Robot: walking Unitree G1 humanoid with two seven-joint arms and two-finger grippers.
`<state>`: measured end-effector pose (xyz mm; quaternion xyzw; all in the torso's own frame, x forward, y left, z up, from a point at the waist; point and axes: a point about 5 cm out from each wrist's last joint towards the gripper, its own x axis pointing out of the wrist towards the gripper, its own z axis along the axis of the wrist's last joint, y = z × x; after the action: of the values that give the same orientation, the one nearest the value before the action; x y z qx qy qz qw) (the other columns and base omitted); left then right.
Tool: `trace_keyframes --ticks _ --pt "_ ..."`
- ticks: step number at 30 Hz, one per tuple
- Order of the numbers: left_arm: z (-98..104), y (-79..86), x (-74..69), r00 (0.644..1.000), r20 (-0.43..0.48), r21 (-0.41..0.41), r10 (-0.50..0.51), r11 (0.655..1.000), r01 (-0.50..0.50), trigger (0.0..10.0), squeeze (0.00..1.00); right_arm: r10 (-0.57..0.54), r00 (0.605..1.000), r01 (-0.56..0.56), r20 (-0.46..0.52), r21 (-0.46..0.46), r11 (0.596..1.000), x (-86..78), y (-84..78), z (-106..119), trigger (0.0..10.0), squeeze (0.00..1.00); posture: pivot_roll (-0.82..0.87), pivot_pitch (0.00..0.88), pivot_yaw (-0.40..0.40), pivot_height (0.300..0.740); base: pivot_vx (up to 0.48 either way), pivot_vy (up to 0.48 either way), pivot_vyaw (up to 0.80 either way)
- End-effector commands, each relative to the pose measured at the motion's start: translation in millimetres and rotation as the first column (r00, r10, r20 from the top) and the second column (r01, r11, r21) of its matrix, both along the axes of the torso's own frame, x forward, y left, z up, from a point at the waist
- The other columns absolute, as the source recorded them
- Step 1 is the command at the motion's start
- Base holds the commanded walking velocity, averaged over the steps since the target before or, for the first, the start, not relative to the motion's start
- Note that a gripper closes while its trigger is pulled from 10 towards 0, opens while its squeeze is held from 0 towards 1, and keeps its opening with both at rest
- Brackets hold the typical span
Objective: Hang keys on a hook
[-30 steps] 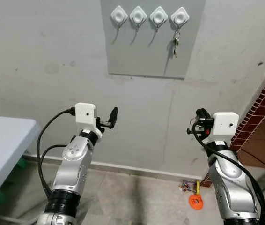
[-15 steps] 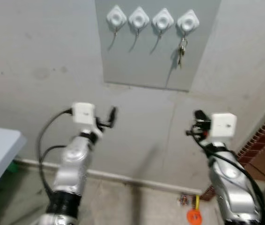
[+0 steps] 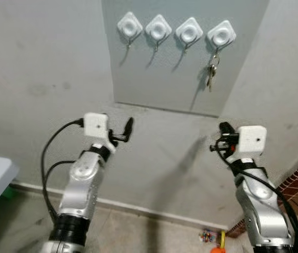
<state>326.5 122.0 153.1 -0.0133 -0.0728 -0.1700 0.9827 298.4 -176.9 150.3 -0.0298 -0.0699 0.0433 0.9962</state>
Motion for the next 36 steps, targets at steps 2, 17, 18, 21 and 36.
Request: trace_keyframes --ticks 2,17,18,21,36 --pt "14 -6.6 -2.6 0.996 0.070 0.065 -0.053 0.997 0.048 10.0 0.00 0.075 0.996 -0.074 0.045 -0.014 0.997 7.4 8.6 17 10.0 0.00 -0.02 0.065 -0.009 0.740 0.000 0.000 0.00" --pt "50 -35.3 -13.7 0.963 0.152 0.048 -0.221 0.975 0.217 10.0 0.00 0.308 0.929 -0.311 0.207 -0.016 0.950 24.8 43.1 76 10.0 0.00 -0.01 0.074 -0.023 0.740 0.000 0.000 0.00" --pt "50 -36.0 -13.7 0.962 0.155 0.053 -0.224 0.974 0.218 10.0 0.00 0.311 0.926 -0.315 0.212 -0.015 0.949 25.1 43.8 78 10.0 0.00 -0.01 0.073 -0.022 0.740 0.000 0.000 0.00" --pt "53 -38.8 -15.3 0.959 0.159 0.055 -0.235 0.972 0.229 10.0 0.00 0.321 0.913 -0.334 0.251 0.007 0.943 26.9 47.8 88 10.0 0.00 -0.01 0.074 -0.021 0.740 0.000 0.000 0.00" --pt "58 -41.6 -13.5 0.955 0.160 0.060 -0.250 0.968 0.244 10.0 0.00 0.311 0.893 -0.357 0.326 0.090 0.930 43.5 50.6 111 10.0 0.00 -0.02 0.074 -0.014 0.740 0.000 0.000 0.00"
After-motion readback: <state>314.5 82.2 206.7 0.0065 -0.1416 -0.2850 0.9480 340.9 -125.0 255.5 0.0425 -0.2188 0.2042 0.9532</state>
